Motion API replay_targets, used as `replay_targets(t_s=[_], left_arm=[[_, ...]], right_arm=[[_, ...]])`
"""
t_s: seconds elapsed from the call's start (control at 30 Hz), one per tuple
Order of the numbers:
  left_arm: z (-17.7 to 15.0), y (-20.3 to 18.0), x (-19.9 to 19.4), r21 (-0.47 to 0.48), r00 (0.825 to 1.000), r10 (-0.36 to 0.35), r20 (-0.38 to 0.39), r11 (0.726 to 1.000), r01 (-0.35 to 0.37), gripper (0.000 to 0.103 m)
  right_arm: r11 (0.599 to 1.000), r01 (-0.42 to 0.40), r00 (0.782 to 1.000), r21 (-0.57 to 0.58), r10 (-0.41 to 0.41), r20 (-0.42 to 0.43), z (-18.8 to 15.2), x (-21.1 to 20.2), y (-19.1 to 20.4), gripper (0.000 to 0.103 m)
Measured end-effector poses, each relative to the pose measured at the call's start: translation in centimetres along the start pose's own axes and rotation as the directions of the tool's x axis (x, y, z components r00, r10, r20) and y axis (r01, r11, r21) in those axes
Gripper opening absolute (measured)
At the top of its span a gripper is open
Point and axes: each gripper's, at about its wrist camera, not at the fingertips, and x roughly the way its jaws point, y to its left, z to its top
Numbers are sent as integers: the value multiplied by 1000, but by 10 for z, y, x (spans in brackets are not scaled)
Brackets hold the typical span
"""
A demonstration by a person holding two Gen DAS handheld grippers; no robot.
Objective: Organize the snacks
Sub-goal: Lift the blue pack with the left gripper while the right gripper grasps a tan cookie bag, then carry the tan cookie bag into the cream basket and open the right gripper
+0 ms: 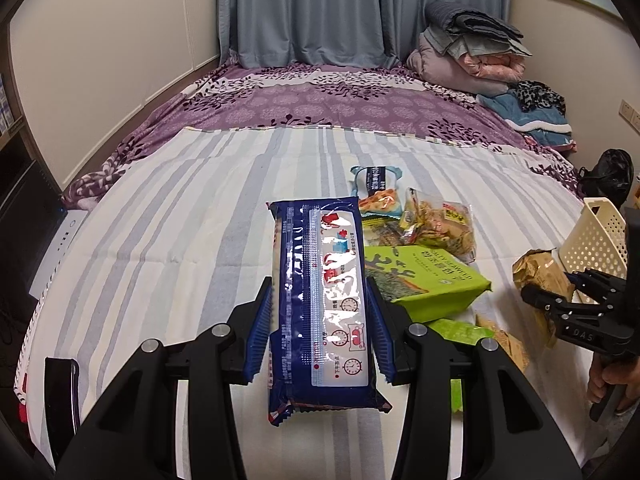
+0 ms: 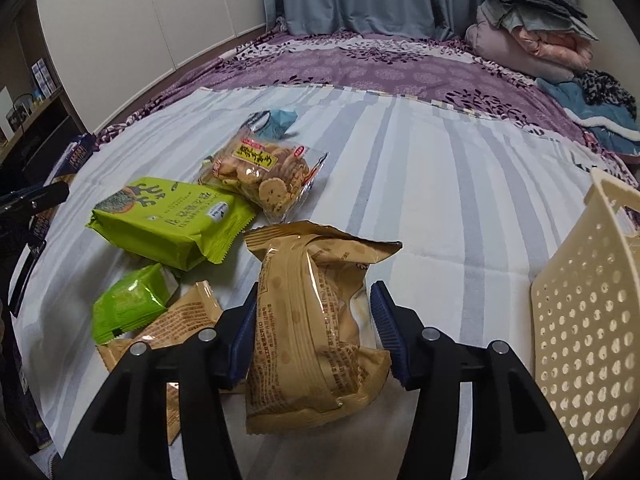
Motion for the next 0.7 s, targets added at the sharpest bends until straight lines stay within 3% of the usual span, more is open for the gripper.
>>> replay_targets(t_s=[0.27, 0.7], left_arm=[[7, -30, -15, 58, 999, -35, 29, 998, 34, 45], [18, -100, -26, 175, 992, -118, 46, 979, 108, 45]], right_arm=[[999, -4, 991, 48, -3, 137, 4, -64, -7, 54], [975, 91, 959, 201, -141, 246, -10, -140, -80, 54]])
